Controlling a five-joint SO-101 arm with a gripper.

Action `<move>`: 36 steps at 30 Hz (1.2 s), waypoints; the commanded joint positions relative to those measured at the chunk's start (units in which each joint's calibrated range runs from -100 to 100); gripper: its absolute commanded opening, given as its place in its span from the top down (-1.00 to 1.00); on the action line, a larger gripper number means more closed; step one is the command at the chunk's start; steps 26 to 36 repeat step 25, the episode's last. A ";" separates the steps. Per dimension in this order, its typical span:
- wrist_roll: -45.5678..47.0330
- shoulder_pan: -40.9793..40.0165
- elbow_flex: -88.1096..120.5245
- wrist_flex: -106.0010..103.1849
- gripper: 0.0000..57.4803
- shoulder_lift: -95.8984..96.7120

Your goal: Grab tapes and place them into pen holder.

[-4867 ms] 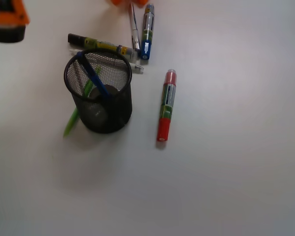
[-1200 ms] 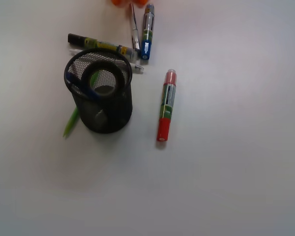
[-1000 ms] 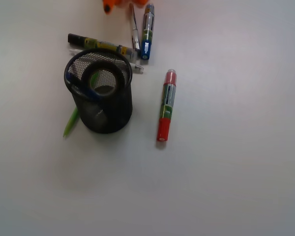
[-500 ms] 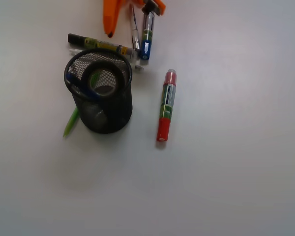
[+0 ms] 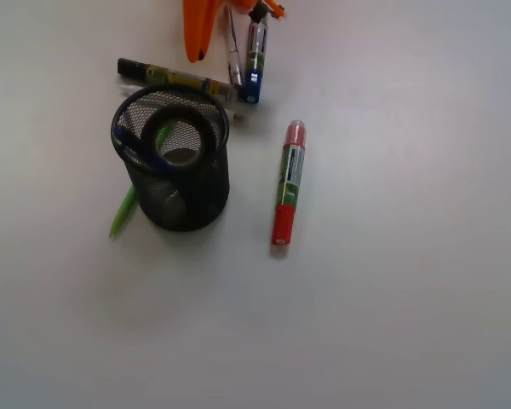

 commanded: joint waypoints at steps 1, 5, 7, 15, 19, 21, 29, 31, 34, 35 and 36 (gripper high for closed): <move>-0.29 -0.26 -1.96 0.68 0.72 -0.55; -0.24 -0.33 -2.23 0.68 0.99 -0.55; -0.29 -0.33 -2.23 0.68 0.99 -0.55; -0.29 -0.33 -2.32 0.77 0.99 -0.55; -0.29 -0.33 -2.41 0.77 0.99 -0.55; -0.29 -0.33 -2.41 0.77 0.99 -0.55; -0.29 -0.33 -2.41 0.77 0.99 -0.55; -0.29 -0.33 -2.41 0.77 0.99 -0.55; -0.29 -0.33 -2.41 0.77 0.99 -0.55; -0.29 -0.33 -2.41 0.77 0.99 -0.55; -0.29 -0.33 -2.41 0.77 0.99 -0.55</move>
